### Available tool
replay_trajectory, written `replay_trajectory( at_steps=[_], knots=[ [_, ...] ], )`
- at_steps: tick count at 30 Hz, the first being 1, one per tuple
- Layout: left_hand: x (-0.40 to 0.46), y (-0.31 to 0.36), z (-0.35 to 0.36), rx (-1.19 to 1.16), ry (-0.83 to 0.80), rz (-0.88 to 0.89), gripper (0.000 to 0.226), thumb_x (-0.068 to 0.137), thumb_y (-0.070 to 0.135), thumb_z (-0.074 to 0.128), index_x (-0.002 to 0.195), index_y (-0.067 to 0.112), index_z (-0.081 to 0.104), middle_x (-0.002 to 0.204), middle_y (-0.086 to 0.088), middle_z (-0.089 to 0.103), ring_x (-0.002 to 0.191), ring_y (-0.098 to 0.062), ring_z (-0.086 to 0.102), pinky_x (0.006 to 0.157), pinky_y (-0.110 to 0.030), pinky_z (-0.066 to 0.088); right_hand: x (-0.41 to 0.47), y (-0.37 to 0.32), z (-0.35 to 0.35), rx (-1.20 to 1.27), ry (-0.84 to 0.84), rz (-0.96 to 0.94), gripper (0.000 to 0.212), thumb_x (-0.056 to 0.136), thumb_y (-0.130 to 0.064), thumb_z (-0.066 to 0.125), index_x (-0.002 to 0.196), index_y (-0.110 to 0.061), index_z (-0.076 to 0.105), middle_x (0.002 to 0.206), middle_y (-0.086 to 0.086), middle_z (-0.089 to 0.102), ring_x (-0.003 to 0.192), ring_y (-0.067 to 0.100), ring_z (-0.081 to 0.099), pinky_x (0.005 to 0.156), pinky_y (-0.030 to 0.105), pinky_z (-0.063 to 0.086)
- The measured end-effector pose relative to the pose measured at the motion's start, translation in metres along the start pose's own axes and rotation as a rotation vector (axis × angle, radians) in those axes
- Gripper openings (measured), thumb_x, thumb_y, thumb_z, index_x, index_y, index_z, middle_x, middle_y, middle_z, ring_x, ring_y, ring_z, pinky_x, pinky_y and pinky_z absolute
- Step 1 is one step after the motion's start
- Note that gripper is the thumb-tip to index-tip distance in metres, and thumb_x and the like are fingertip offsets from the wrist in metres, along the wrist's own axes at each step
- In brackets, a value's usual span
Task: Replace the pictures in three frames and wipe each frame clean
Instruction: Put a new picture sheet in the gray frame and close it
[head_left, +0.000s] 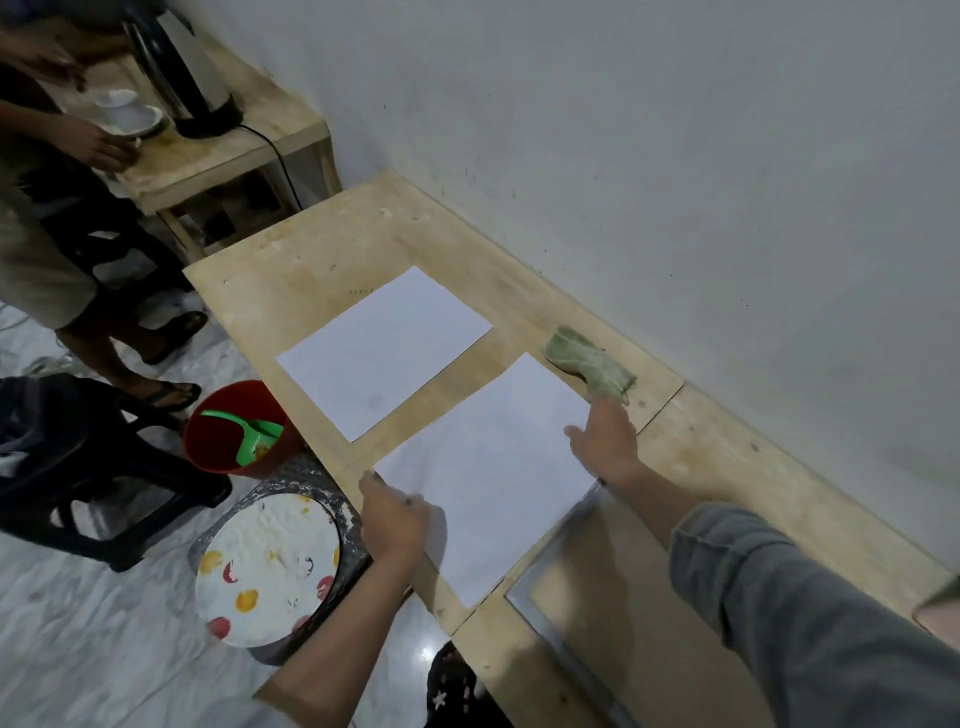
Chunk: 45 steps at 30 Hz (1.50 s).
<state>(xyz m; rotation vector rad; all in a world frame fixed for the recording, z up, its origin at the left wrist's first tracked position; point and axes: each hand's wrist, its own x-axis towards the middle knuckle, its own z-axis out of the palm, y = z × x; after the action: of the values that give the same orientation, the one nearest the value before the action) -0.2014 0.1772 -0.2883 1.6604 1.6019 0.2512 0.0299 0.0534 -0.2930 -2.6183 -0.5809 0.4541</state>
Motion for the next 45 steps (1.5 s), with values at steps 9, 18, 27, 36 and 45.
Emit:
replay_trajectory(
  at_steps=[9,18,27,36,45],
  knots=[
    [0.009,0.036,-0.022,-0.231,0.104,0.198,0.036,0.093,0.013,0.051,0.063,0.009,0.032,0.059,-0.004,0.036,0.058,-0.024,0.035,0.054,-0.033,0.027,-0.015,0.004,-0.055,0.362,0.182,0.095,0.011,0.089,-0.02,0.058,0.087,-0.01,0.059,0.09,0.005,0.059,0.079,0.019,0.05,0.06,0.026,0.033],
    [-0.026,0.086,0.014,-0.25,-0.161,0.397,0.014,0.093,0.014,0.053,0.087,0.002,0.054,0.077,-0.004,0.054,0.078,-0.024,0.05,0.07,-0.03,0.037,-0.116,0.088,-0.091,0.514,0.361,0.433,0.011,0.087,-0.016,0.059,0.086,-0.009,0.067,0.084,0.002,0.063,0.081,0.02,0.057,0.071,0.023,0.038],
    [-0.079,0.085,0.076,-0.002,-0.483,0.595,0.02,0.094,0.01,0.051,0.1,-0.006,0.059,0.094,-0.023,0.063,0.091,-0.035,0.056,0.071,-0.029,0.033,-0.246,0.161,-0.069,0.333,0.451,0.655,0.042,0.082,-0.004,0.06,0.045,-0.009,0.041,0.054,0.011,0.047,0.06,0.023,0.046,0.058,0.029,0.031],
    [-0.091,0.07,0.106,0.293,-0.588,0.788,0.028,0.086,-0.001,0.052,0.113,-0.008,0.052,0.108,-0.021,0.059,0.101,-0.035,0.057,0.075,-0.03,0.041,-0.301,0.164,-0.04,0.273,0.349,0.771,0.021,0.075,-0.012,0.067,0.057,-0.01,0.057,0.062,0.004,0.061,0.059,0.016,0.056,0.055,0.023,0.038],
    [-0.087,0.059,0.107,0.574,-0.565,1.203,0.046,0.073,0.029,0.051,0.111,0.003,0.051,0.133,-0.019,0.044,0.119,-0.038,0.044,0.09,-0.045,0.043,-0.296,0.162,-0.024,0.002,0.304,0.69,0.045,0.083,-0.032,0.06,0.123,-0.012,0.051,0.12,0.011,0.053,0.113,0.031,0.051,0.09,0.041,0.045]
  ],
)
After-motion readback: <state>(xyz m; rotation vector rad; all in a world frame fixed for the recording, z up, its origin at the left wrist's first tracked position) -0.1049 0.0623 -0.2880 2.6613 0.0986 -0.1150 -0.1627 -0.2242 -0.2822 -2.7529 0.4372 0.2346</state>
